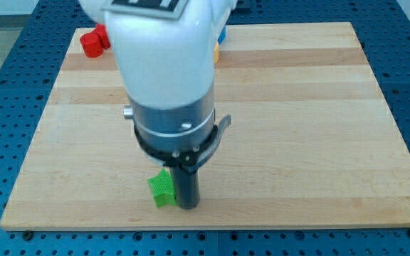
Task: Move the green star to the bottom of the red circle
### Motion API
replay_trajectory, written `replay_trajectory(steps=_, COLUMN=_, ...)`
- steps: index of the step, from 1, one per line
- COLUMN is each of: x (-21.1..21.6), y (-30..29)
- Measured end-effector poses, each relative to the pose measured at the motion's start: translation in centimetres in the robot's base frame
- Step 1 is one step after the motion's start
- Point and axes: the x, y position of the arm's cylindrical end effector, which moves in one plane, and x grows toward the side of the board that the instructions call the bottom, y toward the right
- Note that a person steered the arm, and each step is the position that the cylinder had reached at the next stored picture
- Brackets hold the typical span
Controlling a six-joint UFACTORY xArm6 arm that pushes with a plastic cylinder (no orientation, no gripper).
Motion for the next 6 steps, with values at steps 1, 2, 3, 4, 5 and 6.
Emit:
replay_trajectory(steps=1, x=0.7, y=-1.6)
replay_trajectory(steps=2, x=0.4, y=-5.0)
replay_trajectory(steps=3, x=-0.2, y=-4.9)
replay_trajectory(steps=4, x=-4.4, y=-3.7)
replay_trajectory(steps=5, x=-7.7, y=-6.8)
replay_trajectory(steps=6, x=-11.3, y=-11.3)
